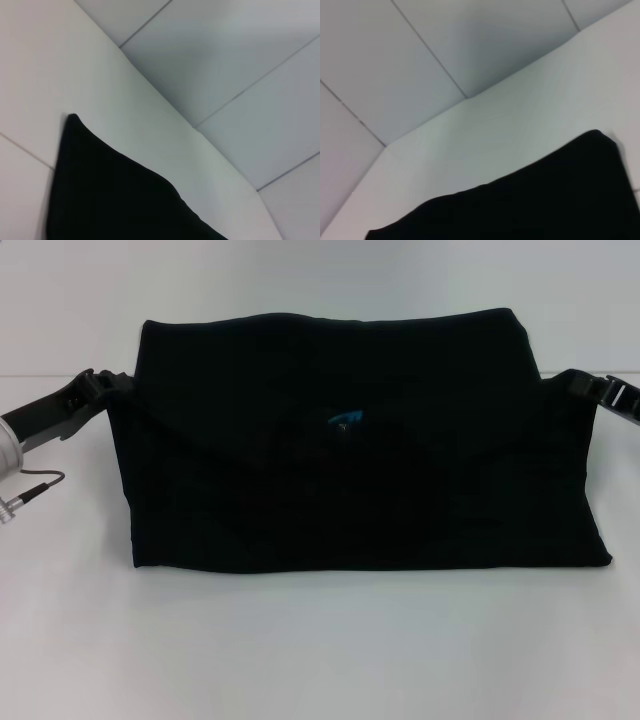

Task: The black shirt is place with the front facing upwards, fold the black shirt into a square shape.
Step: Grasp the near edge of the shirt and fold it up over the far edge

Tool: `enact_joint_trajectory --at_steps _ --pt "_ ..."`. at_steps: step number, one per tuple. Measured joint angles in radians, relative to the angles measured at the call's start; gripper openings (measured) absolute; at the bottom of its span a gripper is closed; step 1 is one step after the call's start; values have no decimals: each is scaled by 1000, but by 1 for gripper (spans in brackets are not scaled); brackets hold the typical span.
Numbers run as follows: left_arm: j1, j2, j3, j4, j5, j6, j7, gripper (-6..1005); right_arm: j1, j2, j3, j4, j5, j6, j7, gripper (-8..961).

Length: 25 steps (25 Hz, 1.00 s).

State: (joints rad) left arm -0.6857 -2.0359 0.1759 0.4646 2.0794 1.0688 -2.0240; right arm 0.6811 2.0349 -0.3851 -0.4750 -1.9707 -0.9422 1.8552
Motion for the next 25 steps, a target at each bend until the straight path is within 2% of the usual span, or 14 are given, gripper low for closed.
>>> enact_joint_trajectory --at_steps 6,12,18,22,24,25 --pt "-16 -17 2 -16 -4 -50 48 31 10 5 -27 24 -2 79 -5 127" --pt "-36 -46 2 -27 -6 -130 90 32 25 26 -86 25 1 165 -43 157" --pt "-41 -66 0 -29 -38 -173 126 130 25 45 -82 22 24 171 -135 188" --pt "-25 -61 -3 -29 -43 -170 105 215 -2 41 -81 16 80 154 -140 208" --pt "-6 -47 0 -29 -43 -141 78 258 -23 31 -81 12 101 102 -150 364" --pt "7 -34 4 -30 -41 -104 61 280 -33 22 -82 10 104 61 -163 442"
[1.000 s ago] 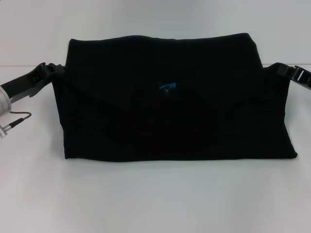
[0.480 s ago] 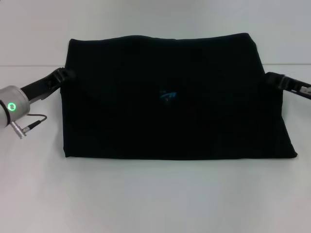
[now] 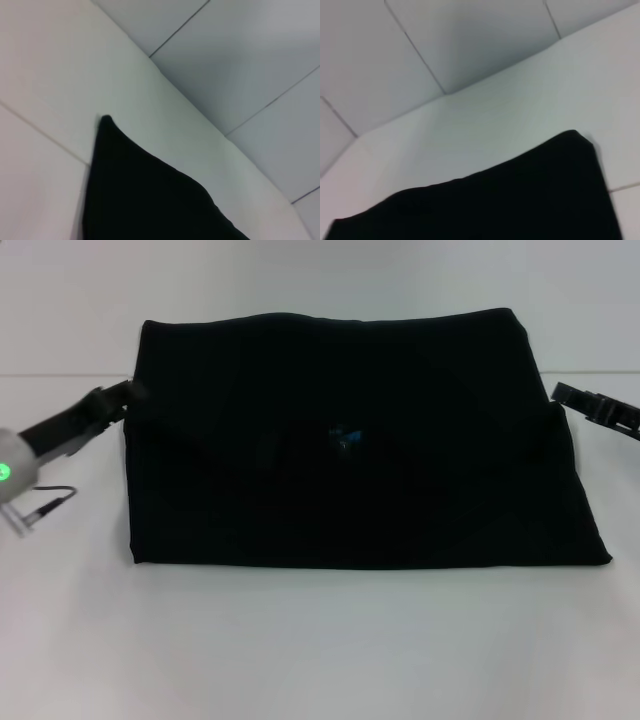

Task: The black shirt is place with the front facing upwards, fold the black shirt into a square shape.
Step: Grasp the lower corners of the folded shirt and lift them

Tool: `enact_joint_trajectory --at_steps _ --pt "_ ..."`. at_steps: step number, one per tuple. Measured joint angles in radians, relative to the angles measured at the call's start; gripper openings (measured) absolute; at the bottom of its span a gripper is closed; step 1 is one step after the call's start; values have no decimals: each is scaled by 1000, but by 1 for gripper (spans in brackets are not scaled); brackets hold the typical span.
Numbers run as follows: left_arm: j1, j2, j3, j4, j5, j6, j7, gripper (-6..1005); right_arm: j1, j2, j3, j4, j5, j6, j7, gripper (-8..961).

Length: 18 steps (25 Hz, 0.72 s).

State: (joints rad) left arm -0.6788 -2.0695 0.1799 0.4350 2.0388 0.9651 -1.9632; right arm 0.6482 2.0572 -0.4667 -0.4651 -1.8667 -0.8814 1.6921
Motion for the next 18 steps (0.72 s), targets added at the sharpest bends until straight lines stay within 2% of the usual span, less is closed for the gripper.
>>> enact_joint_trajectory --at_steps 2,4,6,8,9,12,16,18 --pt "27 33 17 -7 4 81 -33 322 -22 -18 -4 -4 2 -109 -46 488" --pt "55 76 73 -21 5 162 -83 365 -43 -36 -18 -7 -10 -252 -135 535" --pt "77 111 144 -27 5 230 -118 464 -61 -43 -39 -8 -28 -359 -229 581" --pt "97 133 201 -21 8 280 -135 563 -79 -40 -65 -8 -48 -457 -327 627" --pt "111 138 226 -8 12 303 -137 612 -86 -36 -76 -9 -57 -495 -364 651" --pt "138 131 248 25 25 332 -123 750 -100 -18 -106 -9 -86 -568 -430 736" --pt "169 108 255 43 31 352 -24 745 -110 13 -117 -5 -136 -603 -481 890" --pt "178 98 261 45 33 346 27 743 -111 25 -118 -1 -163 -602 -500 900"
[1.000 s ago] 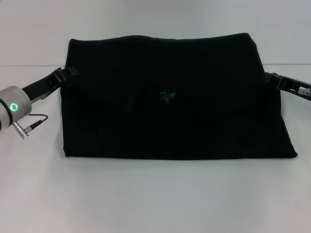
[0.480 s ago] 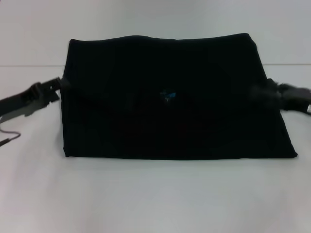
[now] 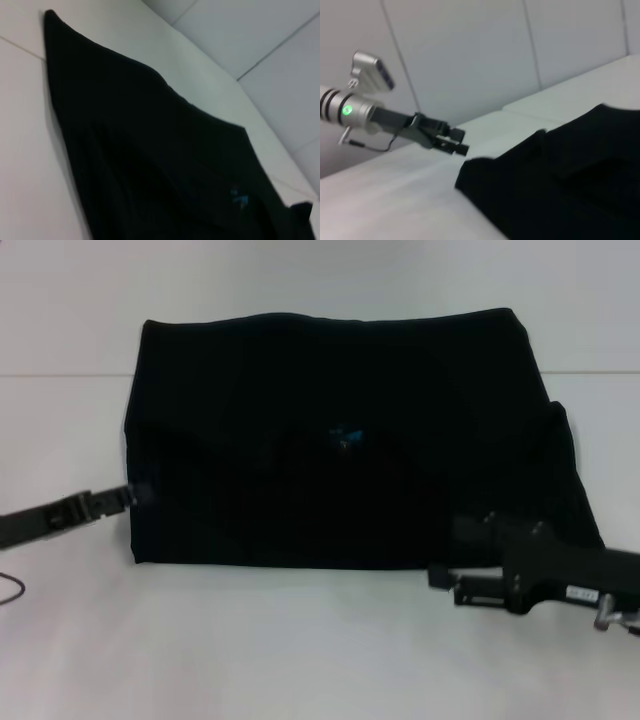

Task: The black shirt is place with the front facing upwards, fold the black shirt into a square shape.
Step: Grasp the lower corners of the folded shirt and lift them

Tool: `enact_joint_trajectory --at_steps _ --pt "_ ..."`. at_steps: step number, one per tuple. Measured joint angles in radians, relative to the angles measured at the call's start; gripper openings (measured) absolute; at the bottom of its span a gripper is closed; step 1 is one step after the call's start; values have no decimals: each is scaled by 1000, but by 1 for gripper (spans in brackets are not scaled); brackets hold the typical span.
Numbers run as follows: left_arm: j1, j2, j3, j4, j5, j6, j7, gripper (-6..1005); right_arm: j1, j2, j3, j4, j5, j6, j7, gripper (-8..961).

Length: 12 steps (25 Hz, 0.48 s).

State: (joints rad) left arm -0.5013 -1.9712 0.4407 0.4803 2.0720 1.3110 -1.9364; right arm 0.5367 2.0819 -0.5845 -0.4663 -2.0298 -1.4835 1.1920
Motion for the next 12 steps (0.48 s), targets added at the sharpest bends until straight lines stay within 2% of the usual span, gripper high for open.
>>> enact_joint_trajectory --at_steps 3,12 --pt "5 -12 21 0 3 -23 44 740 4 8 -1 11 -31 7 -12 914" --pt "-4 -37 82 1 25 -76 66 730 8 7 -1 17 -34 12 -6 914"
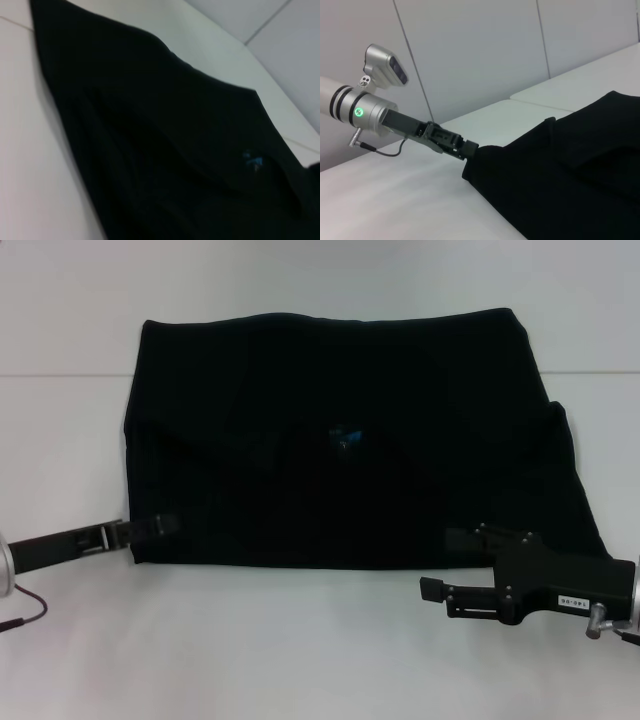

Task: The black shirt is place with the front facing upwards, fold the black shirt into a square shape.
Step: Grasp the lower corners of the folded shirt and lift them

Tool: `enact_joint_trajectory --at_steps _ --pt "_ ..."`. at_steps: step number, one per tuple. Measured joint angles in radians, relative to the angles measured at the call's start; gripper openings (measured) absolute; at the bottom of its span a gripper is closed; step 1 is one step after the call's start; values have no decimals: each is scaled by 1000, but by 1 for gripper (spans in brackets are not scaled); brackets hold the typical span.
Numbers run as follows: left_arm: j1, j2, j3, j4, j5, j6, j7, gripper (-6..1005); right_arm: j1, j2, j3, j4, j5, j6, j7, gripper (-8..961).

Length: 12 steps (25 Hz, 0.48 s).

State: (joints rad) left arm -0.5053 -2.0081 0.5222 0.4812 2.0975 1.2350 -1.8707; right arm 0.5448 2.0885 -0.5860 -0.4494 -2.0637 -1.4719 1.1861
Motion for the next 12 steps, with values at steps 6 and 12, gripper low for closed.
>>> enact_joint_trajectory --at_steps 6,12 --pt "-3 -1 45 4 0 37 0 723 -7 -1 8 0 0 1 1 915" --pt "-4 0 65 4 0 41 -2 716 -8 -1 10 0 5 8 1 915"
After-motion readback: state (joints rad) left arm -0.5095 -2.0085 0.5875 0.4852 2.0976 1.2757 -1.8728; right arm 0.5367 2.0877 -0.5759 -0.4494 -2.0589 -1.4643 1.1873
